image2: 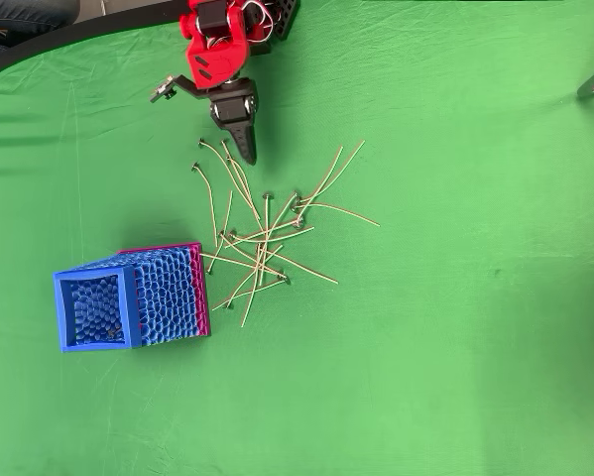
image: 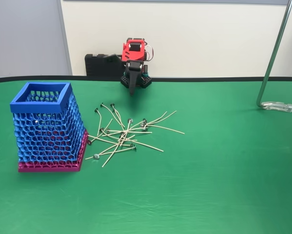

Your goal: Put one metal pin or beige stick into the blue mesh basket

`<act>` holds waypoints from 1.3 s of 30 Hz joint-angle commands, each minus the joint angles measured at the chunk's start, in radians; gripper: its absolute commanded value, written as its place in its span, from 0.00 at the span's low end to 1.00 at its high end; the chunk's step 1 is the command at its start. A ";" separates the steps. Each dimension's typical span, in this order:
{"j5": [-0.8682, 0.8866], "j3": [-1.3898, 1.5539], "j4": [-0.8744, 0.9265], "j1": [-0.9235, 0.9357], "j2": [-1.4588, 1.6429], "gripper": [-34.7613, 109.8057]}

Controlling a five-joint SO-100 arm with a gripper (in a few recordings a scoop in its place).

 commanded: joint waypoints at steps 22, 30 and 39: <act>0.021 0.005 0.048 -0.005 0.009 0.25; 0.021 0.005 0.048 -0.005 0.009 0.25; 0.021 0.005 0.048 -0.005 0.009 0.25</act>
